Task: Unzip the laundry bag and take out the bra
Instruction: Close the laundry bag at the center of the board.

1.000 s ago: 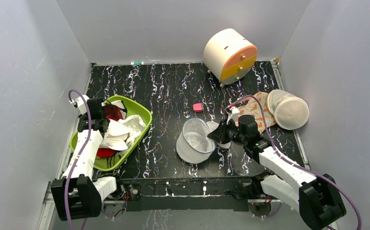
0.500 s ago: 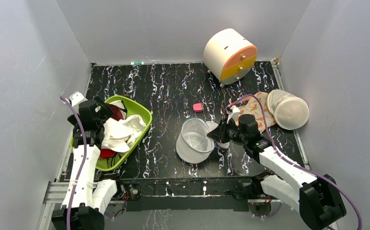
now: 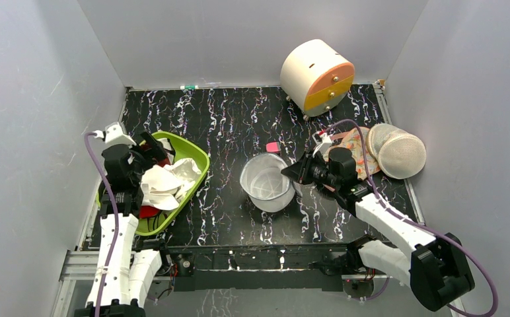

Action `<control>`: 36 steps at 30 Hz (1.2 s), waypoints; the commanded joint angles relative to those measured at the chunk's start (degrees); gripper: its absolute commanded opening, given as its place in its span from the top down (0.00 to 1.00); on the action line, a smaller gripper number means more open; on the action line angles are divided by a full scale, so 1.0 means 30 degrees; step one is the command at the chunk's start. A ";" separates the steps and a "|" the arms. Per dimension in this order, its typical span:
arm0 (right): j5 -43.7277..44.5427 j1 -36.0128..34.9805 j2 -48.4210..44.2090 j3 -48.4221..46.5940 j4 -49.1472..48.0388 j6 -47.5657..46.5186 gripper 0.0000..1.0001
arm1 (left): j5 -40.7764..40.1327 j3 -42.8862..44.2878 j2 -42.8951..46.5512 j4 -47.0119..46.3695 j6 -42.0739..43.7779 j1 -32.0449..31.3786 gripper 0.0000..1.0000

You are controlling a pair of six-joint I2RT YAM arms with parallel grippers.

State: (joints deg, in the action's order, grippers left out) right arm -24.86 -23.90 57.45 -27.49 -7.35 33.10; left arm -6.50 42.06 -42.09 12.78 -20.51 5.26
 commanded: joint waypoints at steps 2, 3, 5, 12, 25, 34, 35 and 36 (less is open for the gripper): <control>0.0881 -0.0109 0.1073 -0.1985 -0.1861 0.0030 1.00 | 0.6454 -0.0813 0.0189 -0.2663 0.0801 -0.0769 0.02; 0.0927 -0.0118 0.1435 -0.2174 -0.1819 -0.0093 1.00 | 0.7603 -0.0952 0.0067 -0.3114 0.0766 -0.0923 0.02; 0.0874 -0.0119 0.2174 -0.2536 -0.1734 -0.0245 1.00 | 0.9546 -0.1126 -0.0290 -0.4103 0.0648 -0.1154 0.02; 0.0359 -0.0133 0.3418 -0.3343 0.0146 -0.0616 0.92 | 0.9633 -0.0549 -0.1087 -0.3172 0.1262 -0.3145 0.02; 0.3296 -0.0099 0.0962 -0.6858 0.7988 -0.4351 0.16 | 0.8278 -0.0197 -0.0435 -0.2297 0.1992 -0.4602 0.02; 0.9222 0.0762 -0.1895 -0.6213 1.1112 -0.4451 0.04 | 0.8897 -0.0064 -0.0616 -0.2236 0.1944 -0.4594 0.02; 0.9725 0.0965 -0.2122 -0.5929 1.1210 -0.4088 0.05 | 0.8920 -0.0027 -0.0660 -0.2215 0.1945 -0.4594 0.02; 0.9892 0.1166 -0.2307 -0.5634 1.1211 -0.3724 0.05 | 0.8970 -0.0004 -0.0698 -0.2194 0.1945 -0.4594 0.02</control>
State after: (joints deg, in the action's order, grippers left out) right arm -4.27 -22.48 53.28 -46.00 23.79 19.84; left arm 18.96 39.77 -44.34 6.11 -15.18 -8.38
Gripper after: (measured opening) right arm 0.952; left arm 0.983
